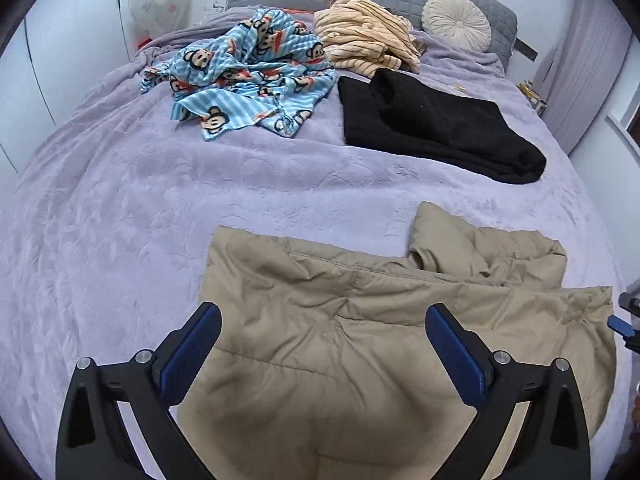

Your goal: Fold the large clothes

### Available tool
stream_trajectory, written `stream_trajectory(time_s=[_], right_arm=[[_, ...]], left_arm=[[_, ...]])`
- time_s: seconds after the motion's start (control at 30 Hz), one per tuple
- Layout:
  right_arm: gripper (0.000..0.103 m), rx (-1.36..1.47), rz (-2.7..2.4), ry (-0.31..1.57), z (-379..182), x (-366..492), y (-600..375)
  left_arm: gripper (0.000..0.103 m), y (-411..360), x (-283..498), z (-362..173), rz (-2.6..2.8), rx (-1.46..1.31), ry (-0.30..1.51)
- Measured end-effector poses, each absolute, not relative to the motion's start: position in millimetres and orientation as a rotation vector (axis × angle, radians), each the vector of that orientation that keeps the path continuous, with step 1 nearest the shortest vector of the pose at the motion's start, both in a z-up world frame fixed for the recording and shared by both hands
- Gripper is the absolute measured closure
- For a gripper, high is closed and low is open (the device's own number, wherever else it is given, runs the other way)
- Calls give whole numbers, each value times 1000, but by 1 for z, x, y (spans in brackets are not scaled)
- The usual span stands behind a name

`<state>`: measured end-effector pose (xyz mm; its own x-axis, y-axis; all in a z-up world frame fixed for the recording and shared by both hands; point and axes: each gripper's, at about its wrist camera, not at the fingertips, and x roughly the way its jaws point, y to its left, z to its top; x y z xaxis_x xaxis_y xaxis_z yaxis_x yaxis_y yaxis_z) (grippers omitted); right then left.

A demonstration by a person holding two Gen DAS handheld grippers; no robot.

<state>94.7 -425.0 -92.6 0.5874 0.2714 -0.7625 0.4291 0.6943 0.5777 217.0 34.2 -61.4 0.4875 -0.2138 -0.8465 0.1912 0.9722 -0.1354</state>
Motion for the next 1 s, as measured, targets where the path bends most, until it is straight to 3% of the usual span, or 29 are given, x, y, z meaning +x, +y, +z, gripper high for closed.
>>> stream_trajectory(time_s=[0.03,0.1,0.17,0.43,0.5,0.63,0.8,1.0], right_arm=[[29,827,-93,974,-90,94,-419],[66,789,-38,994,-87,96,-401],[74,742,33,1020,-89,99,-378],[80,534,95,1148,-152,136,-299],[91,480,71,1142,-166,144,-298],[100,495,57,1144,-180,161,-310],[103,464,27,1141,-159,155,-349],[103,470,-229,1110,-153,114,-439]], left_arm=[[21,29,213,-62,-291,-33,1045],[23,12,204,-67,-405,-44,1073],[23,-13,192,-75,-499,-8,1071],[23,-89,193,-141,-476,132,1073],[23,-97,201,-151,-462,148,1070],[23,-98,220,-153,-471,153,1093],[23,-43,242,-132,-368,195,1025],[23,46,281,-156,-195,11,1097]])
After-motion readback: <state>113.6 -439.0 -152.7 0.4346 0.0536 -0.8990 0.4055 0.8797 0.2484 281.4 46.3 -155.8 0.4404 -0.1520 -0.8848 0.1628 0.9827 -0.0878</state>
